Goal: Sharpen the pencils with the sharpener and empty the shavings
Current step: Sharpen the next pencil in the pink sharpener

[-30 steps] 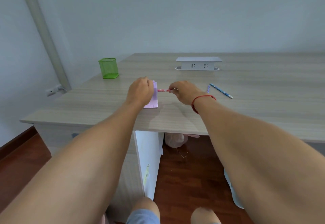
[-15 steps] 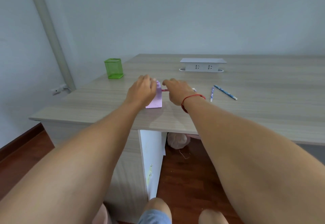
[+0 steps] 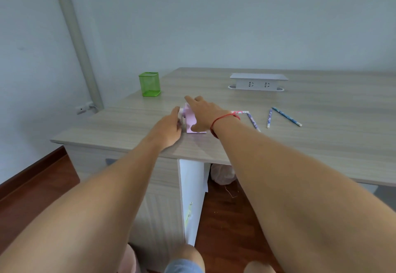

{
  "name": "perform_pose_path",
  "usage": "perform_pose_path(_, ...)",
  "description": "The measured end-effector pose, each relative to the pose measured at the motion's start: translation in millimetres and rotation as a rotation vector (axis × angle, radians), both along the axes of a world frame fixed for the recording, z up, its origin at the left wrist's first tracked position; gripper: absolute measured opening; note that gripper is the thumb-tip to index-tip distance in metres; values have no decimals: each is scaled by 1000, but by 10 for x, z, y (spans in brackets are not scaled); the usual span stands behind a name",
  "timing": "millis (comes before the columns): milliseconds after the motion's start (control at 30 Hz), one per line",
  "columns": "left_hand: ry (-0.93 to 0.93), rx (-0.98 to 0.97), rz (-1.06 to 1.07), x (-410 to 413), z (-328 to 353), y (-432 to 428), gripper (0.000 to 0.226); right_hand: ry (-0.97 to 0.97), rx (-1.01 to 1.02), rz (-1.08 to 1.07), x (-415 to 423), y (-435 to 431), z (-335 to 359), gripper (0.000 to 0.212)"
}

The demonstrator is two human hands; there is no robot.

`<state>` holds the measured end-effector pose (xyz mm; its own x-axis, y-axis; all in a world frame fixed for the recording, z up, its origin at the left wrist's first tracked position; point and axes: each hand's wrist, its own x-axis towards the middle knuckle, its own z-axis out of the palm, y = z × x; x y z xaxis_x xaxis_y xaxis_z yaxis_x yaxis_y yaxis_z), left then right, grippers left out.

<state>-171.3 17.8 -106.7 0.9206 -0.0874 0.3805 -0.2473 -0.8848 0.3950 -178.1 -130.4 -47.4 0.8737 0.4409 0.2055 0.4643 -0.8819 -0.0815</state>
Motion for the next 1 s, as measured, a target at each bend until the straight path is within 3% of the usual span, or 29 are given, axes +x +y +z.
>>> perform_pose_path(100,-13,68,17,70,-41,54,24,-21,7,-28,41,67,-61,76)
perform_pose_path(167,14,150,23,104,-22,70,26,-61,23,-70,59,108,-86,58)
perform_pose_path(267,41,312,13,130,20,84,29,-63,42,-107,96,156,-104,50)
perform_pose_path(533,11,606,-49,163,274,130,19,-139,27,-126,130,193,-192,55)
perform_pose_path(633,-100,758,-56,288,514,162,17,-167,-9,-123,137,170,-190,54)
perform_pose_path(767,-187,732,-80,322,718,138,16,-176,-57,-91,147,98,-145,56)
perform_pose_path(1000,-228,500,-89,135,671,189,24,-159,-115,-80,121,144,-121,62)
